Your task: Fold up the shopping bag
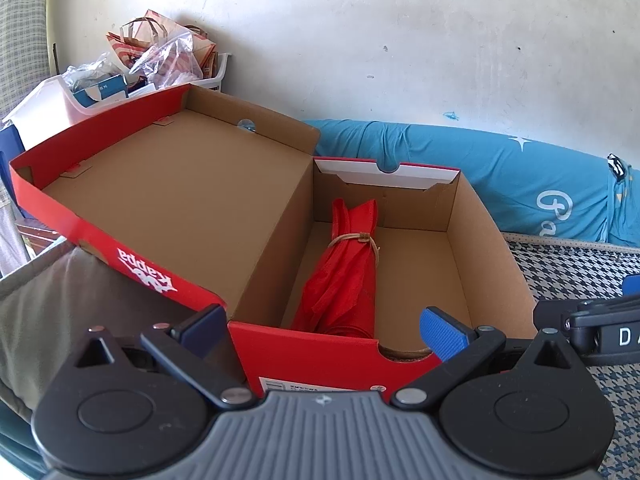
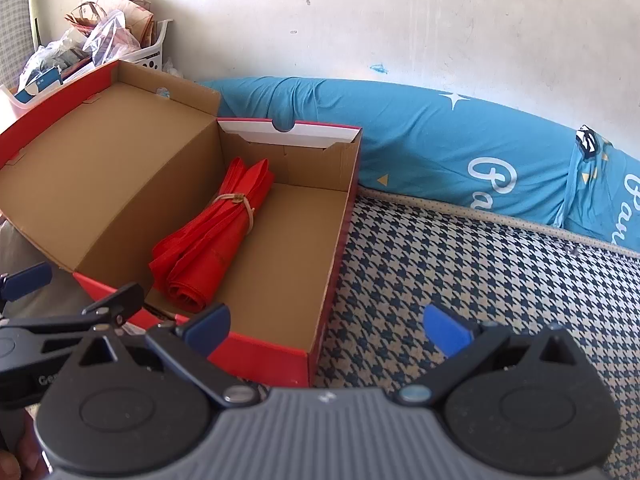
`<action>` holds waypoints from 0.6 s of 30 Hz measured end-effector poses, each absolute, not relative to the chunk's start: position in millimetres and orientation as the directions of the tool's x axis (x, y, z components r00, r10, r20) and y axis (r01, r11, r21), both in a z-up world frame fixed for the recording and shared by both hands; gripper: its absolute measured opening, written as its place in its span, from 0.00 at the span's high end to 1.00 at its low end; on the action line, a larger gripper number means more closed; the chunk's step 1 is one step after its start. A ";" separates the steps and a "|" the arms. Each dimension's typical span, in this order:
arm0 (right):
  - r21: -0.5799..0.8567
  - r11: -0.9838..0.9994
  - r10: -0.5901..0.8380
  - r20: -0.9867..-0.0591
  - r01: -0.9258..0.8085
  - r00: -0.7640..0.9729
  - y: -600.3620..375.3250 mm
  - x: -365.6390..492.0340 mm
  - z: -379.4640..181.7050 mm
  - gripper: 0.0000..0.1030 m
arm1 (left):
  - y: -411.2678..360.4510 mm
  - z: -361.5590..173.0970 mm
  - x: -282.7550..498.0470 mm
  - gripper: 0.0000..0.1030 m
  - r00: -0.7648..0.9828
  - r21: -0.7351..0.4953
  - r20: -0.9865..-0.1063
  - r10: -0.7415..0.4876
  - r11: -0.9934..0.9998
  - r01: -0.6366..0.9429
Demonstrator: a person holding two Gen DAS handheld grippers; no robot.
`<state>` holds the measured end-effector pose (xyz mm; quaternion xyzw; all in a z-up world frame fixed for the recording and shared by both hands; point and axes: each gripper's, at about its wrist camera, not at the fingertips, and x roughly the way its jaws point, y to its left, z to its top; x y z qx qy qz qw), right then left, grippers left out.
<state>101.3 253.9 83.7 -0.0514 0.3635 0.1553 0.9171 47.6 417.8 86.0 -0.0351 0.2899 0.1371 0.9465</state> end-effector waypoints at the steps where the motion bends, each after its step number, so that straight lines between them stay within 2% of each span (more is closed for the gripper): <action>1: 0.018 0.946 0.247 -0.683 -0.323 0.687 253.9 101.3 83.7 0.00 | 418.5 85.7 47.4 0.00 0.796 0.004 -0.557 0.237 0.959 -0.283; 11: 0.014 0.946 0.247 -0.680 -0.325 0.690 253.0 101.0 85.5 0.00 | 425.1 83.7 45.2 0.00 0.807 -0.088 -0.548 0.219 0.945 -0.316; 18: 0.012 0.945 0.247 -0.680 -0.326 0.691 252.2 101.0 85.7 0.00 | 420.8 80.9 47.6 0.00 0.784 -0.027 -0.559 0.270 0.939 -0.343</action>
